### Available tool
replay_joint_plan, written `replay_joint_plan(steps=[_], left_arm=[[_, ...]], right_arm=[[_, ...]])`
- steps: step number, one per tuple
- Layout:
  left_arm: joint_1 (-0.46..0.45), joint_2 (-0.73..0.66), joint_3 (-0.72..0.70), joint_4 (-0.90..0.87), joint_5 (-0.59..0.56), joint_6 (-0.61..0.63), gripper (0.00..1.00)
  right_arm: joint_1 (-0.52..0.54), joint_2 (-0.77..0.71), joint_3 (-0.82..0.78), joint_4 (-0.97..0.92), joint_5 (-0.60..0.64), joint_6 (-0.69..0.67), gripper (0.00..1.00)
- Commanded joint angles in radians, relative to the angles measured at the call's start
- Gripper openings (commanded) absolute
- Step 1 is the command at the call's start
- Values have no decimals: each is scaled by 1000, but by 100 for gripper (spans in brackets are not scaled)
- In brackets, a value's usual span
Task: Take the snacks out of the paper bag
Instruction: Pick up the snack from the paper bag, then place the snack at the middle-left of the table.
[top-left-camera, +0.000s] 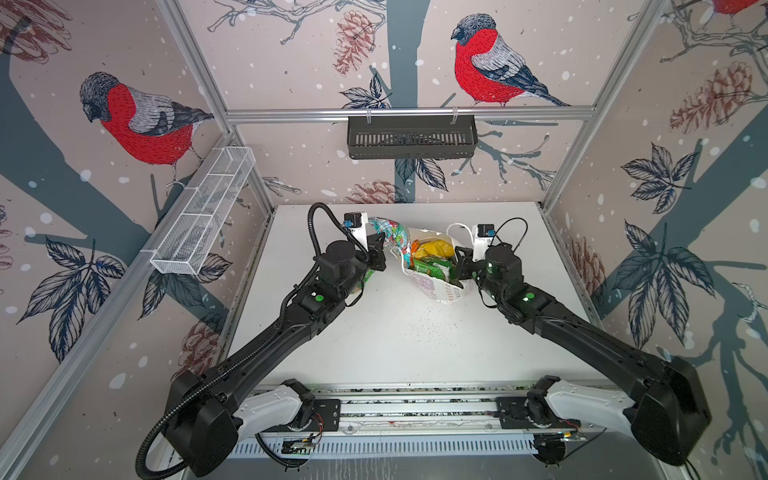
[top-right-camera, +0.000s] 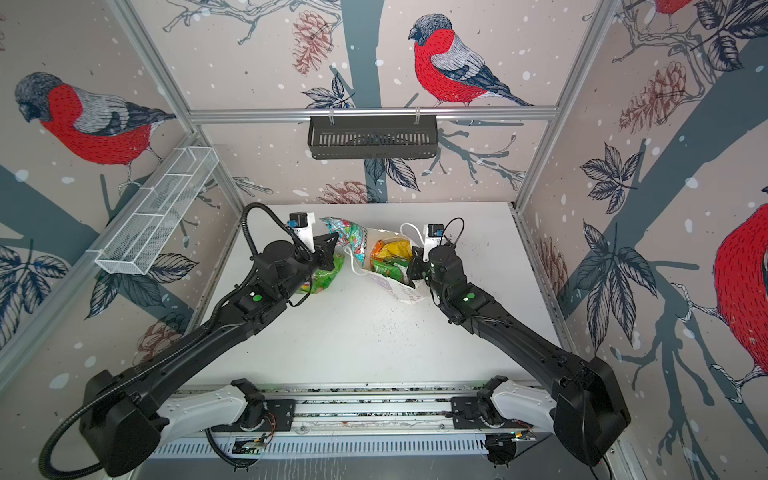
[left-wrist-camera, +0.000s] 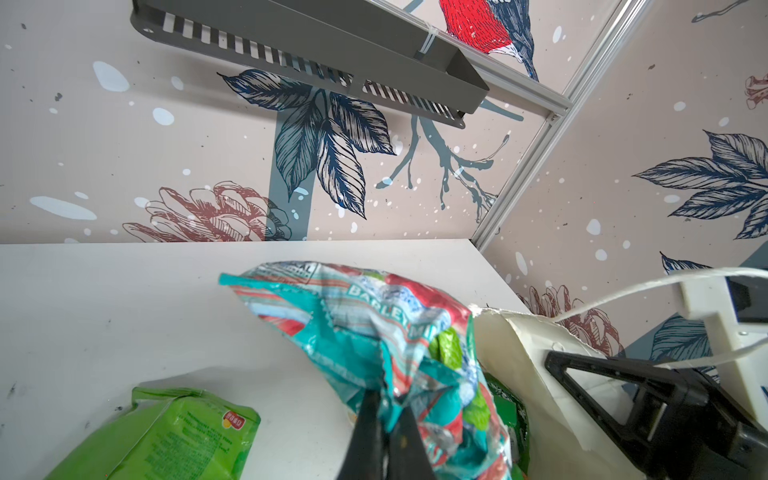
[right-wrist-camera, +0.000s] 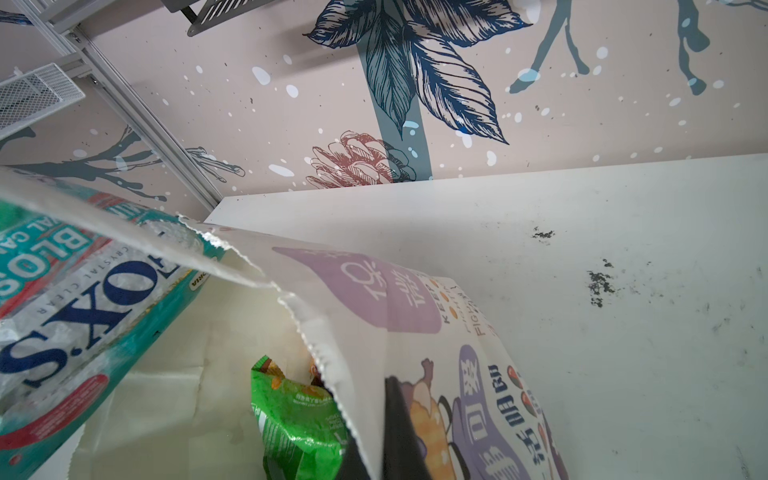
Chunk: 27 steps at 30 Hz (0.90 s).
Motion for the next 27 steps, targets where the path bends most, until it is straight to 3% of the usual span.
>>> replay_joint_plan(steps=[1, 27], left_arm=[[13, -12, 3, 30, -29, 11, 0], [117, -21, 67, -9, 76, -62, 0]], right_arm=[[-2, -5, -6, -3, 6, 10, 0], [-61, -17, -30, 41, -66, -1, 0]])
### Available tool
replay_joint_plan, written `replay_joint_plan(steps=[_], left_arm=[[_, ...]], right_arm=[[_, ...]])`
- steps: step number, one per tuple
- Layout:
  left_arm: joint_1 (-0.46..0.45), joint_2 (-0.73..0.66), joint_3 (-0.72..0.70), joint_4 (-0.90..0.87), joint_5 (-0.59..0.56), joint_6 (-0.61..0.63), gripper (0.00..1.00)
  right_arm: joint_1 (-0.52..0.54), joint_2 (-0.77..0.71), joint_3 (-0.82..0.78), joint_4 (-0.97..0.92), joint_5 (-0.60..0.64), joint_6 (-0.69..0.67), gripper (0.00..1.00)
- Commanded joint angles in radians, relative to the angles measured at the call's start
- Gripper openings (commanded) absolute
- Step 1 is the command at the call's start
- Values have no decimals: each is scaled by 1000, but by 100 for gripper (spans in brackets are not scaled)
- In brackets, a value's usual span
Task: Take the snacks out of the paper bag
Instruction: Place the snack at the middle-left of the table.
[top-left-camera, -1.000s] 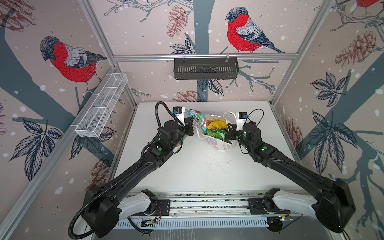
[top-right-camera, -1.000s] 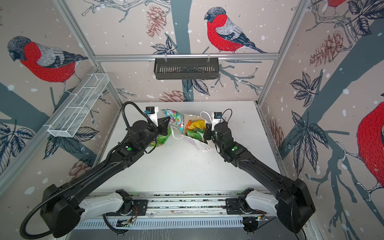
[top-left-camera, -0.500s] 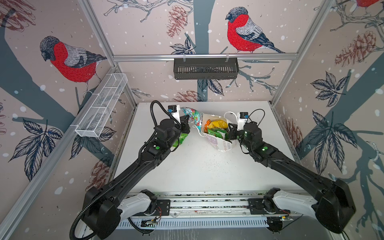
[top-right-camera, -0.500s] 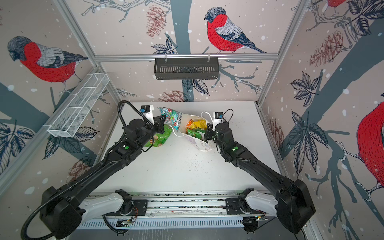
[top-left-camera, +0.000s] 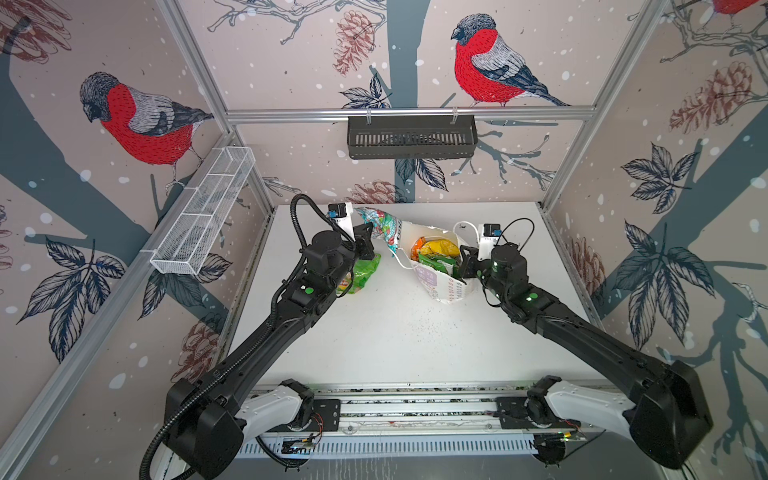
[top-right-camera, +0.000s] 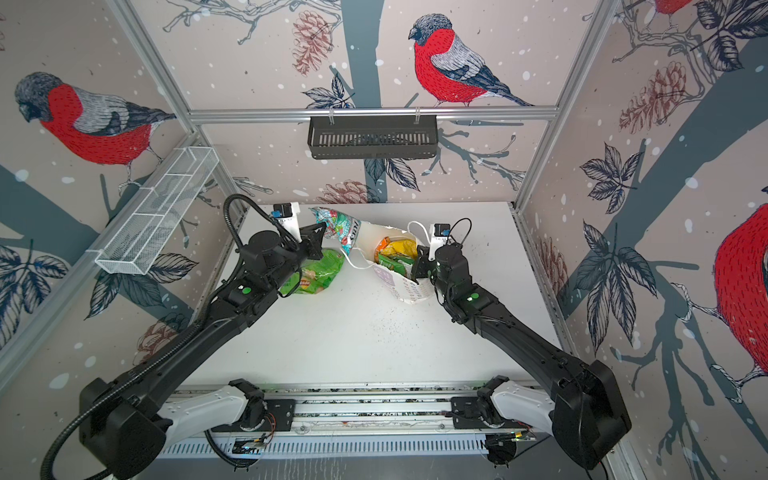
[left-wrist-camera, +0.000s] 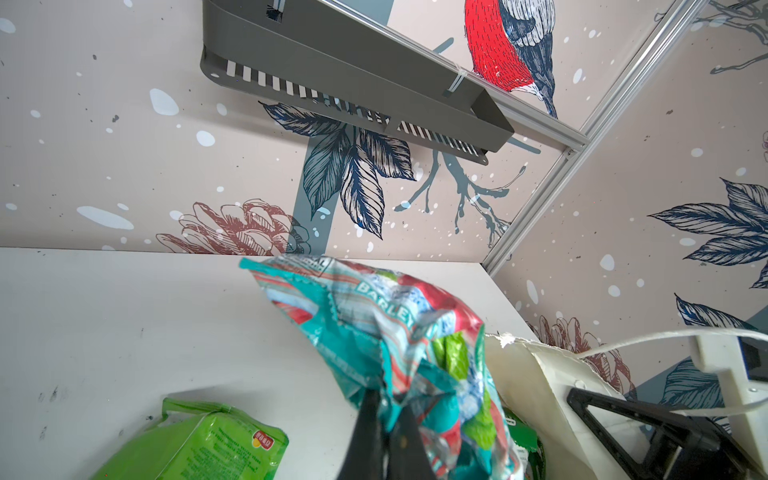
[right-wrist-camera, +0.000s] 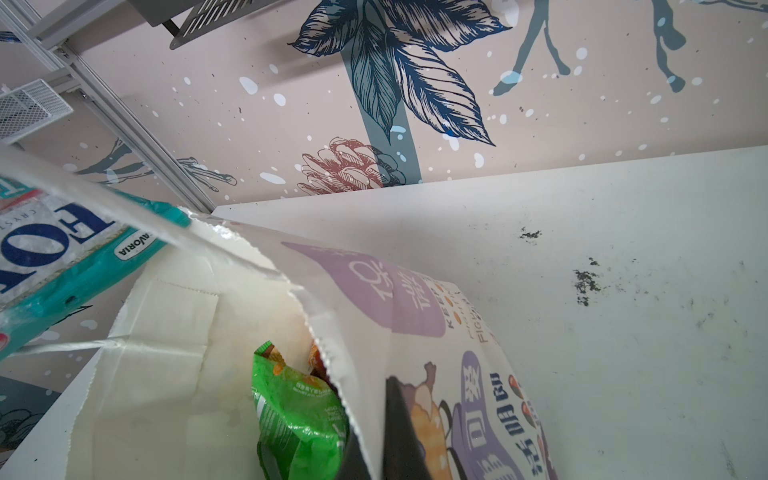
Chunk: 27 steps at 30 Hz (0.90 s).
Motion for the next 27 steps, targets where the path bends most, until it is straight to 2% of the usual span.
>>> replay_joint_plan(steps=[1, 19, 27], left_arm=[[6, -16, 14, 31, 10, -27, 0], [27, -53, 101, -83, -54, -3, 0], [155, -60, 106, -143, -51, 16, 0]], right_arm=[[-6, -9, -9, 19, -31, 0, 0], [-45, -8, -44, 57, -45, 0, 0], [-69, -43, -75, 69, -62, 6, 0]])
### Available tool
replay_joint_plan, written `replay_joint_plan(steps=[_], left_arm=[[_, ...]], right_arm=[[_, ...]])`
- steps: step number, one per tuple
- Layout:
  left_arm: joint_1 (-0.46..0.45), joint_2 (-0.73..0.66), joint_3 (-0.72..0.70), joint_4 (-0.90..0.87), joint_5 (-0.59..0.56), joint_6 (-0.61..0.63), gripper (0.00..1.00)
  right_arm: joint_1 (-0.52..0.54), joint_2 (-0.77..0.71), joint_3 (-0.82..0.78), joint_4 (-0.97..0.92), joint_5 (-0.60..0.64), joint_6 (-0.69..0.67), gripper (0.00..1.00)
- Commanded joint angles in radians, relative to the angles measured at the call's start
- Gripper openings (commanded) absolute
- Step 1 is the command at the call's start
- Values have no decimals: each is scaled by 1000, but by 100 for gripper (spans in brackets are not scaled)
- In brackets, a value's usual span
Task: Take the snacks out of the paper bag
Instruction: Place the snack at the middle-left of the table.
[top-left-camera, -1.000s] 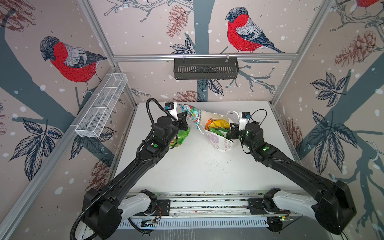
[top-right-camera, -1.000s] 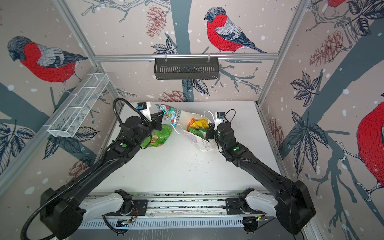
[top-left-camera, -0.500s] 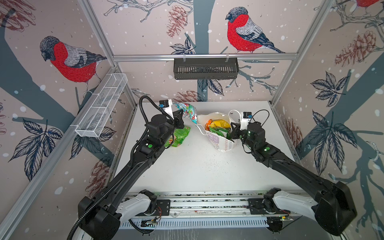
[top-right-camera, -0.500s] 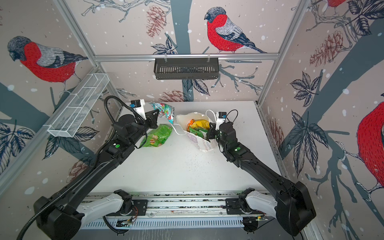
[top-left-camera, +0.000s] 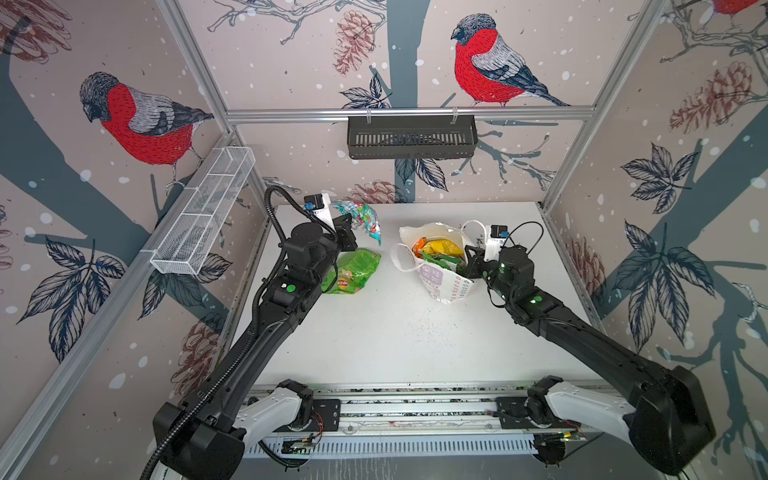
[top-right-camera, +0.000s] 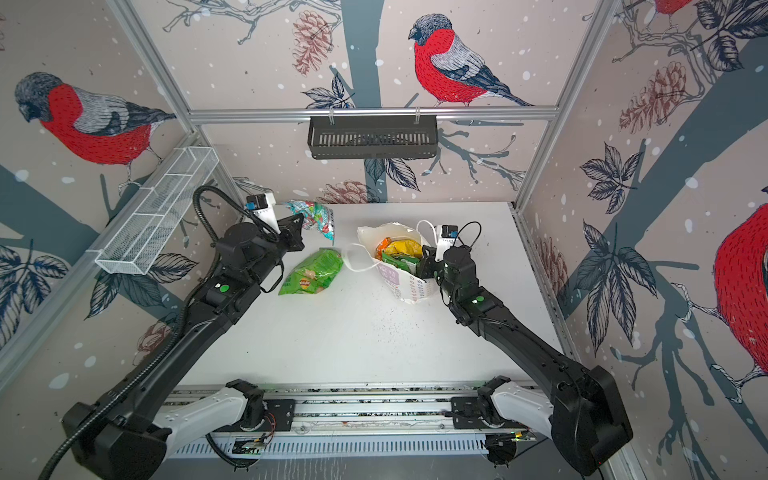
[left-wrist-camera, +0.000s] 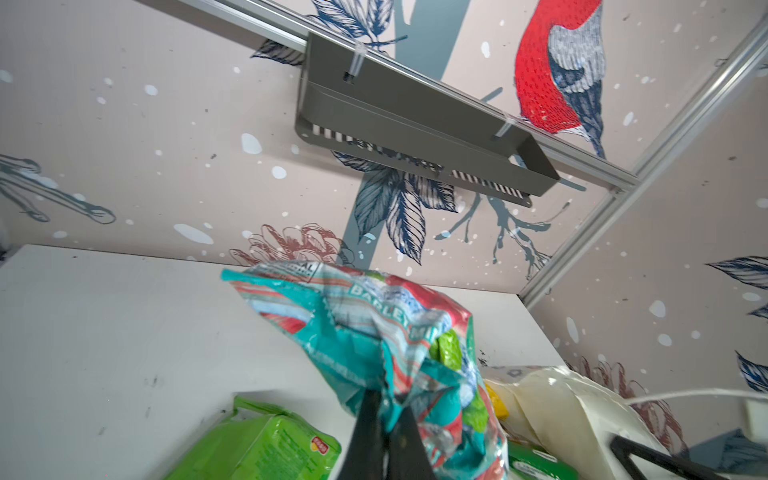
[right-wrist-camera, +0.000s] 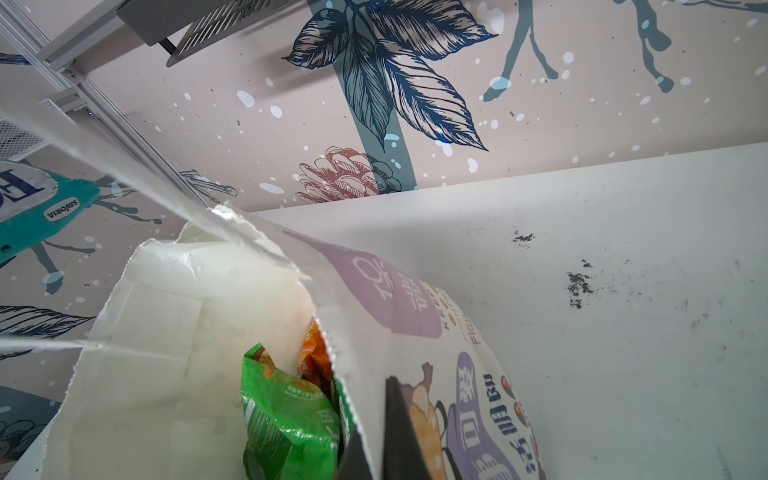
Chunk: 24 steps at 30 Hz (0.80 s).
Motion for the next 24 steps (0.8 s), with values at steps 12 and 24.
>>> replay_joint_plan(steps=[12, 24], left_arm=[[265, 41, 7, -68, 80, 42, 0], [400, 323, 77, -111, 83, 102, 0]], right_arm=[[-20, -18, -42, 22, -29, 12, 0], [-23, -17, -59, 30, -36, 18, 0]])
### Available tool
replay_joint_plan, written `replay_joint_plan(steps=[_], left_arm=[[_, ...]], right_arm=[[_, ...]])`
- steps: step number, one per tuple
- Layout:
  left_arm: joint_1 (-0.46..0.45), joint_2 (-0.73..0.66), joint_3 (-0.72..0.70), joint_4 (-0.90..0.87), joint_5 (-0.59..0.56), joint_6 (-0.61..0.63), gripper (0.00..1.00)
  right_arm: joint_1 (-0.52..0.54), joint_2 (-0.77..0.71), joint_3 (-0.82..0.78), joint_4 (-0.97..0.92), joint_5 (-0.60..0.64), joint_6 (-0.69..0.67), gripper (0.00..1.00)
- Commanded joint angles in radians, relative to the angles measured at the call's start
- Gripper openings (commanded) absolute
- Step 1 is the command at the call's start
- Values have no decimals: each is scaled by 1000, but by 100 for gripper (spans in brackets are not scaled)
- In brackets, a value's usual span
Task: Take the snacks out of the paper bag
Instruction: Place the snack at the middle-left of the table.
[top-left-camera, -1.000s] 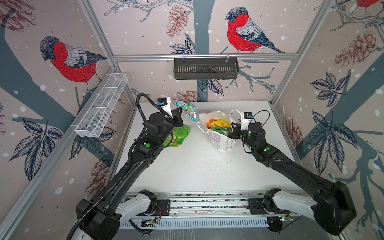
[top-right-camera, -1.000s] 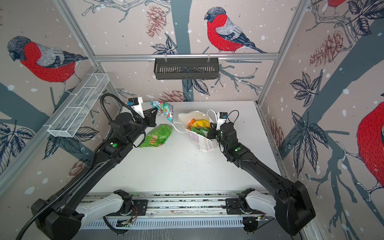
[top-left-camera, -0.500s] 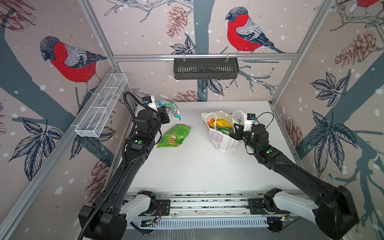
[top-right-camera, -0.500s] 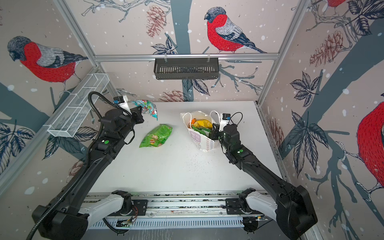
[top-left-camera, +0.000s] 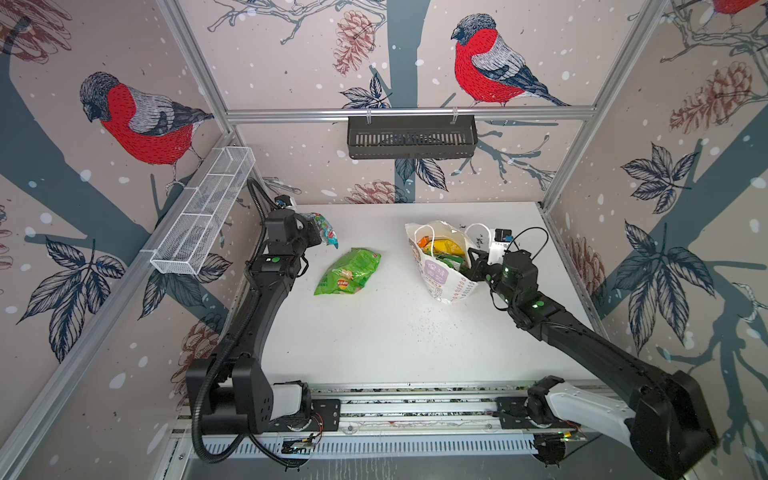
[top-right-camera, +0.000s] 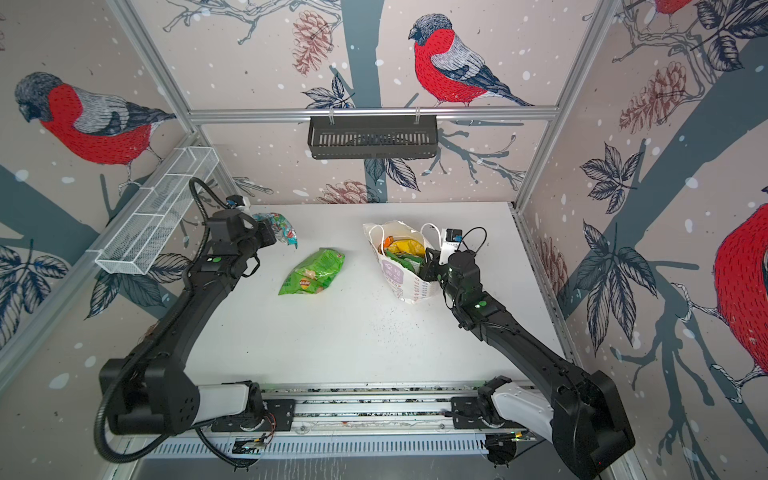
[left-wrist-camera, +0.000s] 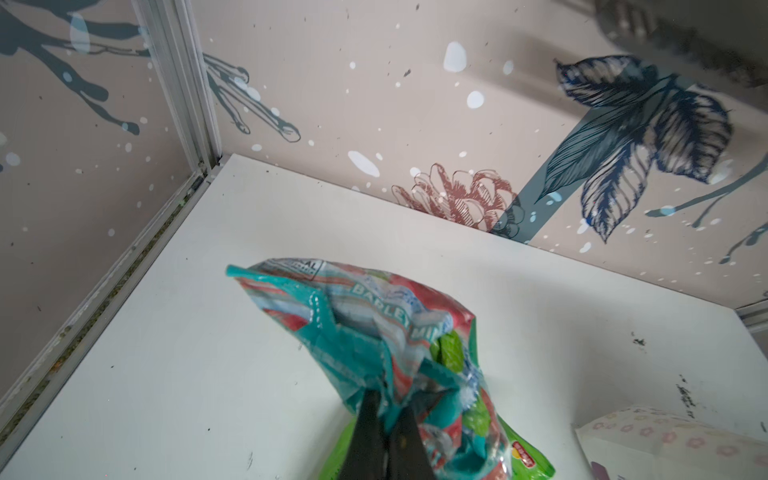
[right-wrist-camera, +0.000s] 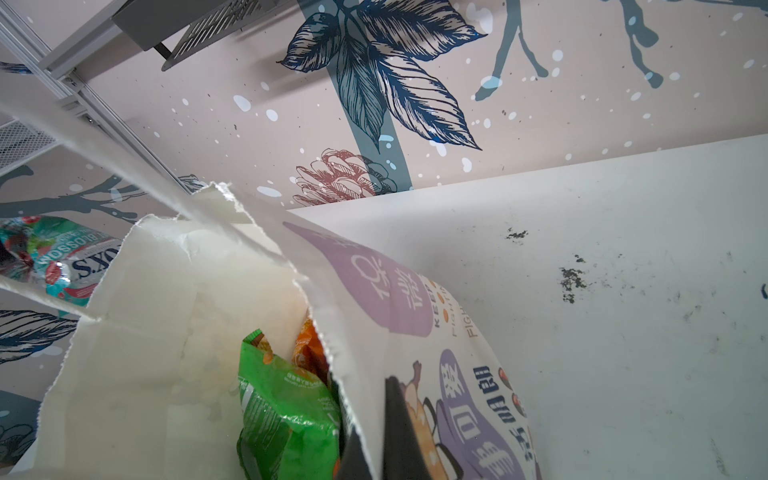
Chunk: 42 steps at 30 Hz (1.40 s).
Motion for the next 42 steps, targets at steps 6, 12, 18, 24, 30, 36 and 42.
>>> replay_joint_plan(steps=[6, 12, 18, 24, 30, 36, 42], left_arm=[[73, 168, 43, -35, -43, 47, 0], [73, 274, 86, -138, -100, 35, 0], [73, 363, 153, -222, -54, 30, 0], [73, 324, 142, -217, 17, 61, 68], [54, 206, 101, -177, 103, 78, 93], [-34, 64, 89, -167, 90, 92, 98], [-90, -104, 17, -93, 128, 72, 98]], right_arm=[[0, 5, -10, -18, -7, 11, 0], [0, 11, -13, -15, -8, 11, 0], [0, 11, -15, -22, -4, 8, 0], [-1, 10, -18, -16, -2, 9, 0], [0, 20, -21, -16, 15, 4, 0], [-1, 29, 1, -32, 55, -8, 0], [-1, 37, 52, -83, 97, -25, 0]])
